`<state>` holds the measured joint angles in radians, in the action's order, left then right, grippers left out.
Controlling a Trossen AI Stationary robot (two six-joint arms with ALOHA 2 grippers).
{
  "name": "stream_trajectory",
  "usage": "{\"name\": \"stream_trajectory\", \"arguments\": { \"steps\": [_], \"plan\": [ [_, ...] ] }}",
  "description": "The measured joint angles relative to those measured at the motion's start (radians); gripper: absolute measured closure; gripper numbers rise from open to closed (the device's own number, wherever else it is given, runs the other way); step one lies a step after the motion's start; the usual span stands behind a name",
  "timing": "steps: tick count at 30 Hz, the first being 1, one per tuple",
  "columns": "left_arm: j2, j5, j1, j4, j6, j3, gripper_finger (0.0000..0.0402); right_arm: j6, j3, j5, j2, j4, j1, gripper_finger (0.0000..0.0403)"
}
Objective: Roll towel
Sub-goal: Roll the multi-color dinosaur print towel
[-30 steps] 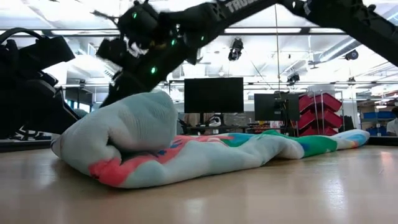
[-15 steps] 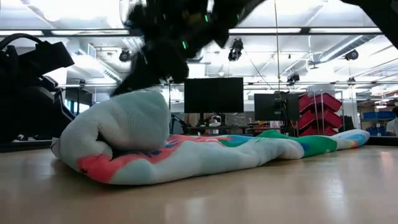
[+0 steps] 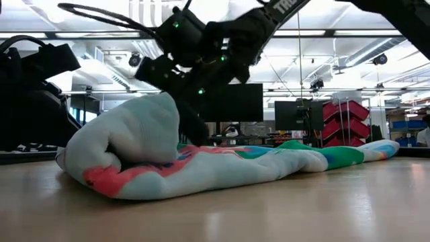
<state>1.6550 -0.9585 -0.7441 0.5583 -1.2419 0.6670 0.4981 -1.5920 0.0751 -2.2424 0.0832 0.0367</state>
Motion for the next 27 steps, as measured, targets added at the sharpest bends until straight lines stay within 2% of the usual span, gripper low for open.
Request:
{"name": "stream_trajectory", "arguments": {
  "steps": [3,6,12,18,27],
  "plan": [
    [0.0,-0.001,0.0,0.006,0.0,0.0,0.0283,0.015,0.0,0.0,0.051,0.002,-0.001,0.0403],
    [0.0,0.0,0.0,0.008,0.0,0.0,0.0283,0.009,-0.002,0.052,0.076,-0.036,-0.001,0.0403],
    [0.0,0.0,0.0,0.007,-0.003,0.0,0.0283,-0.04,-0.002,0.163,0.021,-0.152,-0.011,0.0403],
    [-0.002,0.002,0.0,0.003,-0.006,0.0,0.0283,-0.074,0.001,0.161,-0.053,-0.155,-0.02,0.0403],
    [-0.005,0.001,-0.001,0.007,-0.003,0.0,0.0283,-0.031,0.002,0.162,0.008,-0.142,-0.018,0.0403]
  ]
}}
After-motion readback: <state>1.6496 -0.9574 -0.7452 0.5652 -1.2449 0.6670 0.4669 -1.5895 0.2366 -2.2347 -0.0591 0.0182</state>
